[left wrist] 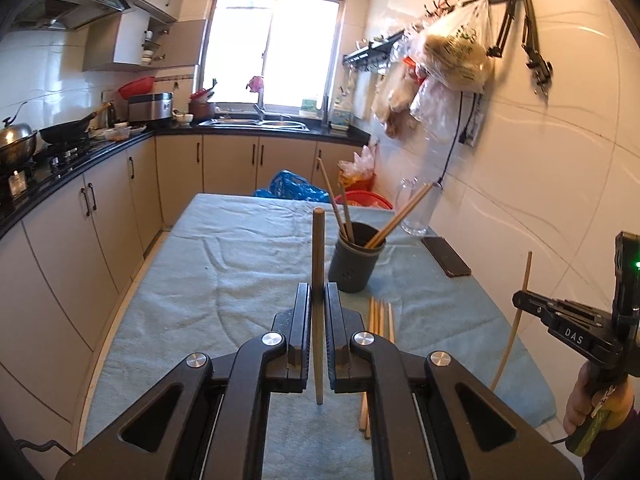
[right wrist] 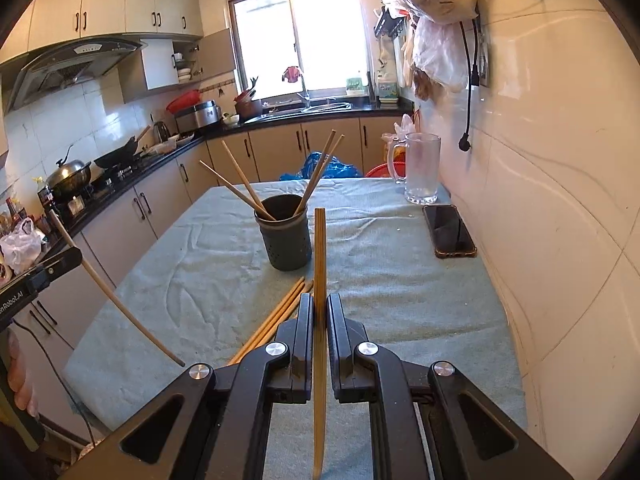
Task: Organize utensils
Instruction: 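Lift the held chopsticks upright with both grippers toward the black cup, then lower the chopsticks into the black cup and open both grippers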
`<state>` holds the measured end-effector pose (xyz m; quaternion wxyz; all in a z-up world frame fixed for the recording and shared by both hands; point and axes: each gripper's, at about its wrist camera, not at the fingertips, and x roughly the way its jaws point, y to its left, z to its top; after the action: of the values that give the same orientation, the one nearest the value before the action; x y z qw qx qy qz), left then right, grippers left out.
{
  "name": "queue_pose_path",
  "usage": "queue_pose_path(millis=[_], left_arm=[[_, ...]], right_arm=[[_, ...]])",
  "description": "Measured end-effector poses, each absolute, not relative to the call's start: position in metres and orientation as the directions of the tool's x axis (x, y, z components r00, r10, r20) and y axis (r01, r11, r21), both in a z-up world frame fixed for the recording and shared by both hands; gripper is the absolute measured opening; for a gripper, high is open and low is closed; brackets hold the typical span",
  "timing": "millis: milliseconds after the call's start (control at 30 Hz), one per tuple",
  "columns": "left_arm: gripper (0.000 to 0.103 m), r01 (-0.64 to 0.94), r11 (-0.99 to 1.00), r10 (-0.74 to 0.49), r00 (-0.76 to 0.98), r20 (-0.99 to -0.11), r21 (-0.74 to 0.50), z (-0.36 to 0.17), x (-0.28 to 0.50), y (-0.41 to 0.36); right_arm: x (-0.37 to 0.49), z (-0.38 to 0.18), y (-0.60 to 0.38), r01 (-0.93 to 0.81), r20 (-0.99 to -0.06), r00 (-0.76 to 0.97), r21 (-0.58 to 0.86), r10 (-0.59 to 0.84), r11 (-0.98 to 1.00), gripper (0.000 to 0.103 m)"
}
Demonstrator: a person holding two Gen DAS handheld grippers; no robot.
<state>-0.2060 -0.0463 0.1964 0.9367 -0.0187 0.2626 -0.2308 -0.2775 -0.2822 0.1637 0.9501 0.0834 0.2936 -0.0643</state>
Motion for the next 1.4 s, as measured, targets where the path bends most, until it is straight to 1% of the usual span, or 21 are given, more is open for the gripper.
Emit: queue_pose_path(millis=[233, 433, 633, 833, 1133, 1300, 1400], left_arm=[[0.006, 0.409, 0.896, -0.440, 0.766, -0.470, -0.172, 0.201, -0.202, -0.039], [0.006, 0.428, 0.884, -0.464, 0.754, -0.465, -0.188, 0.204, -0.200, -0.040], [0.006, 0.451, 0.870, -0.490, 0.743, -0.456, -0.200, 0.214, -0.192, -0.046], [0.006, 0.490, 0.848, -0.526, 0.737, -0.424, -0.200, 0.235, -0.177, -0.064], [0.006, 0.537, 0.823, -0.567, 0.767, -0.300, -0.183, 0.281, -0.142, -0.114], [0.006, 0.541, 0.822, -0.570, 0.773, -0.278, -0.179, 0.295, -0.106, -0.146], [0.006, 0.537, 0.824, -0.567, 0.778, -0.271, -0.181, 0.301, -0.082, -0.164]], right_arm=[[-0.274, 0.166, -0.287, 0.180, -0.556, 0.828, 0.147, -0.069, 0.973, 0.007], [-0.269, 0.167, -0.290, 0.183, -0.552, 0.831, 0.165, -0.062, 0.969, 0.007], [-0.262, 0.171, -0.294, 0.176, -0.541, 0.840, 0.187, -0.048, 0.966, 0.007], [-0.249, 0.186, -0.298, 0.157, -0.516, 0.856, 0.213, -0.025, 0.964, 0.007], [-0.204, 0.238, -0.300, 0.115, -0.392, 0.920, 0.237, -0.014, 0.965, 0.007], [-0.172, 0.260, -0.302, 0.132, -0.311, 0.949, 0.231, -0.055, 0.964, 0.007], [-0.153, 0.266, -0.306, 0.135, -0.292, 0.954, 0.243, -0.060, 0.961, 0.007]])
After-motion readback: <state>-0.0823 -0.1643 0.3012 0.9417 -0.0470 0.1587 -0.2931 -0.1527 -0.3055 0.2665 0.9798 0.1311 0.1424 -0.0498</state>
